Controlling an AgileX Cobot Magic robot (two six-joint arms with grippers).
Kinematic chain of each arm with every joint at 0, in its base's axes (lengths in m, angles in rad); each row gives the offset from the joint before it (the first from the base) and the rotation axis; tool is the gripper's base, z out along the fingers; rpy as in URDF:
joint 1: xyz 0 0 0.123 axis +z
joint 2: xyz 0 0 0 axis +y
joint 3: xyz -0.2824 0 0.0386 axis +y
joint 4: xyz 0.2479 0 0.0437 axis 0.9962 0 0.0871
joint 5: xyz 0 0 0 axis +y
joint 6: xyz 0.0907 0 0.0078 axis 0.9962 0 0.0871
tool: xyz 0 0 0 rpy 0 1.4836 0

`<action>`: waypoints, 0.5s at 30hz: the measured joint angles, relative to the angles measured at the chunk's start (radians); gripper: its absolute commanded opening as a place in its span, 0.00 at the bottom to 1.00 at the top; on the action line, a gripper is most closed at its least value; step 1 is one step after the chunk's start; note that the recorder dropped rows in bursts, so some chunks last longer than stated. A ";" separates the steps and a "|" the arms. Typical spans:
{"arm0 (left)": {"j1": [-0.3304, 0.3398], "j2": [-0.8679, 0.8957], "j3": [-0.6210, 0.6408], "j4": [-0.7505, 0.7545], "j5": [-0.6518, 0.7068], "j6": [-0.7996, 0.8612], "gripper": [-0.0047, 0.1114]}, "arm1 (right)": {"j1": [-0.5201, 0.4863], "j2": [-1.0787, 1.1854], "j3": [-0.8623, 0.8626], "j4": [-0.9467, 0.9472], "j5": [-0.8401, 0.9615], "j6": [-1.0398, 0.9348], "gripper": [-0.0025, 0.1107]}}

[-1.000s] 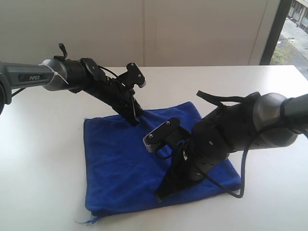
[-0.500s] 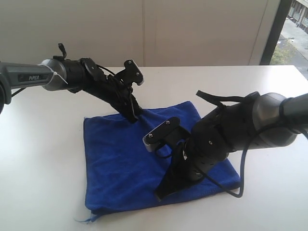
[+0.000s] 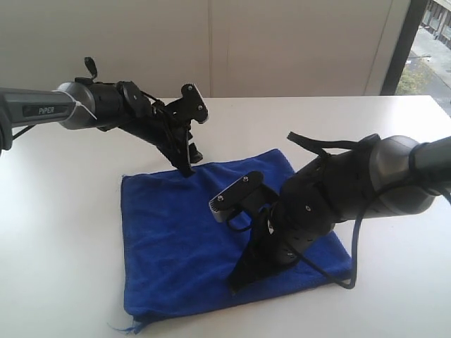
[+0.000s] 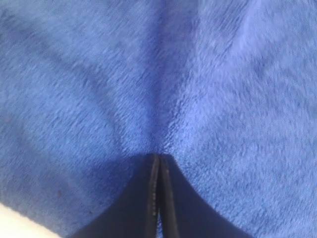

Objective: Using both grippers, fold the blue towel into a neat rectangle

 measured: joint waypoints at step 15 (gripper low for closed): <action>0.002 -0.019 0.000 0.008 0.058 -0.021 0.56 | 0.000 -0.025 0.002 -0.006 0.005 -0.014 0.02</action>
